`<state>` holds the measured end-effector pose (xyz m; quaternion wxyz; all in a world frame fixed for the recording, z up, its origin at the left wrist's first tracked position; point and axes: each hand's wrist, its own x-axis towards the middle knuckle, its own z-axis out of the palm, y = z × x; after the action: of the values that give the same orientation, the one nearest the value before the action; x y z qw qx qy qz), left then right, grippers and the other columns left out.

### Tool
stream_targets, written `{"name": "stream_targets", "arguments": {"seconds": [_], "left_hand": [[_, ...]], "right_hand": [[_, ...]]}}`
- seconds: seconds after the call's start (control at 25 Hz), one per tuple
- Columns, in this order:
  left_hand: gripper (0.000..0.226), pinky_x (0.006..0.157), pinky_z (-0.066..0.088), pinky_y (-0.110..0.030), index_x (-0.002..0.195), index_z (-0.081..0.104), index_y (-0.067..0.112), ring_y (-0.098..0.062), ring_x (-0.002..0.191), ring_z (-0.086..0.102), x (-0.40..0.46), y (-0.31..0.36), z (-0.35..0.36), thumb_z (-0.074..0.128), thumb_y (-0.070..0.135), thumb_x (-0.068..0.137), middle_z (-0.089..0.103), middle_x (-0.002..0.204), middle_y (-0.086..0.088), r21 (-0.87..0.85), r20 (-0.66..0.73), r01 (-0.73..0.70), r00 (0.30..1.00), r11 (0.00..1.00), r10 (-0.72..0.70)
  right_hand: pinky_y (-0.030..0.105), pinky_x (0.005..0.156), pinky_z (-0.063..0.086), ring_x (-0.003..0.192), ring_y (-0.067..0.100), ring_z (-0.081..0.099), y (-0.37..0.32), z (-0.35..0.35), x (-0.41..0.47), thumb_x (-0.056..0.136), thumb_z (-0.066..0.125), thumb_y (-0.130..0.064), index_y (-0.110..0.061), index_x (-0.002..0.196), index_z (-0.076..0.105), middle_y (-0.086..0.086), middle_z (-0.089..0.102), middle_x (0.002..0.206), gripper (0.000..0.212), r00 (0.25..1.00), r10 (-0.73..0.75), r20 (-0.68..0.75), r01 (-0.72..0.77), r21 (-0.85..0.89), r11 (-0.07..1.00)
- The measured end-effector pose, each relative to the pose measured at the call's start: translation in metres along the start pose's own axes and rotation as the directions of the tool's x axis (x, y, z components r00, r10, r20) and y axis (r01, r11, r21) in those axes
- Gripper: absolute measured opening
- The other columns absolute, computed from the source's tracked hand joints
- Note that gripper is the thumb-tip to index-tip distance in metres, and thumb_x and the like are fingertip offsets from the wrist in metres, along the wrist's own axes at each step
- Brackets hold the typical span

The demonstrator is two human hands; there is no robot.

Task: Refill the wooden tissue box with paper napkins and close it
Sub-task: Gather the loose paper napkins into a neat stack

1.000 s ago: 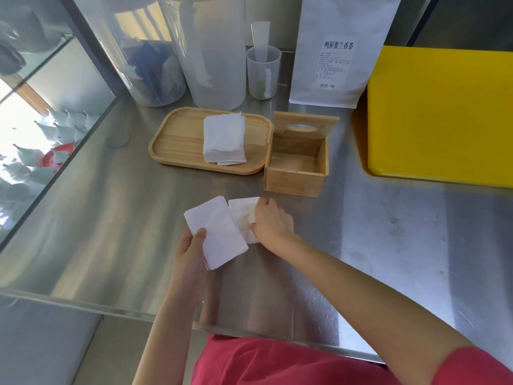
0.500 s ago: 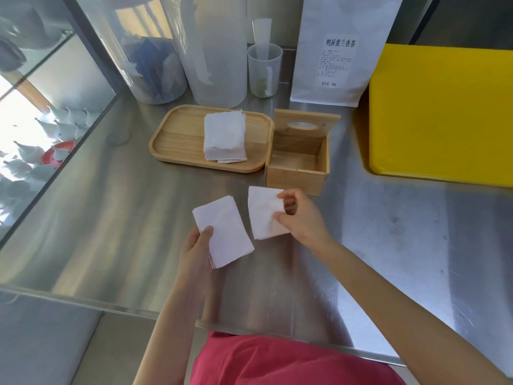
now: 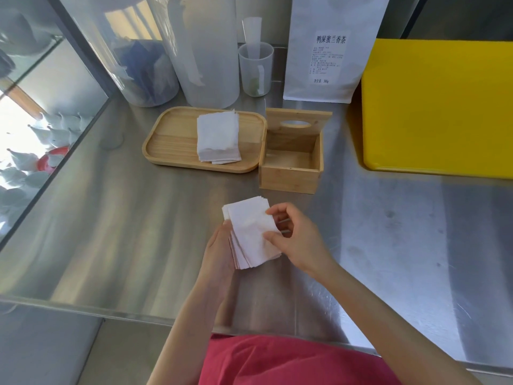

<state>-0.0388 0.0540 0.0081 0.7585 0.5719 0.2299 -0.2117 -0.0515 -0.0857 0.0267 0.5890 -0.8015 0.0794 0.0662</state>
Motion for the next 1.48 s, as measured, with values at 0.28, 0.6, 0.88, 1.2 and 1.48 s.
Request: {"name": "stream_targets", "arguments": {"seconds": [0.28,0.6,0.88,1.2,1.48], "left_hand": [[0.032,0.098,0.045,-0.052,0.120,0.054,0.001,-0.035,0.108,0.061,-0.011,-0.002,0.005,0.045,0.019,0.096,0.063,0.123,-0.020,0.099,-0.011,-0.004,1.000,0.995,0.005],[0.028,0.086,0.050,-0.040,0.119,0.056,0.006,-0.025,0.098,0.061,-0.012,-0.005,0.009,0.043,0.016,0.096,0.064,0.115,-0.015,0.137,-0.011,-0.053,0.998,0.989,0.055],[0.031,0.083,0.050,-0.037,0.123,0.054,0.005,-0.027,0.100,0.060,-0.014,-0.003,0.016,0.041,0.016,0.097,0.063,0.116,-0.015,0.035,0.034,-0.019,0.999,0.999,0.018],[0.018,0.072,0.053,-0.028,0.106,0.057,0.017,-0.017,0.085,0.063,-0.015,-0.012,0.034,0.043,0.022,0.096,0.066,0.097,-0.003,0.102,-0.050,-0.063,0.996,0.993,0.068],[0.027,0.073,0.051,-0.030,0.113,0.058,0.010,-0.022,0.093,0.062,-0.013,-0.012,0.031,0.046,0.027,0.095,0.065,0.102,-0.007,0.130,-0.144,-0.087,0.984,0.988,0.106]], "right_hand": [[0.006,0.065,0.040,0.080,0.006,0.052,0.004,0.001,-0.005,0.081,0.062,-0.007,-0.021,0.105,0.055,-0.006,0.057,0.093,0.029,0.999,0.004,-0.035,-0.009,-0.142,0.990],[0.021,0.071,0.049,0.068,0.002,0.052,0.007,-0.002,-0.010,0.087,0.059,-0.023,-0.017,0.111,0.054,-0.014,0.052,0.081,0.025,0.998,-0.010,-0.056,-0.001,-0.205,0.979],[0.034,0.093,0.049,0.105,0.016,0.058,0.019,0.000,-0.012,0.092,0.046,-0.037,-0.019,0.128,0.045,-0.001,0.060,0.116,0.040,0.981,0.188,0.037,-0.185,-0.075,0.980],[0.044,0.093,0.048,0.105,0.024,0.059,0.015,0.007,-0.019,0.094,0.038,-0.041,-0.011,0.118,0.048,0.007,0.064,0.114,0.039,0.963,0.252,0.090,-0.241,-0.124,0.963],[0.042,0.089,0.050,0.101,0.024,0.061,0.013,0.005,-0.024,0.093,0.046,-0.035,-0.011,0.113,0.054,0.008,0.067,0.110,0.032,0.967,0.218,0.128,-0.196,-0.167,0.966]]}}
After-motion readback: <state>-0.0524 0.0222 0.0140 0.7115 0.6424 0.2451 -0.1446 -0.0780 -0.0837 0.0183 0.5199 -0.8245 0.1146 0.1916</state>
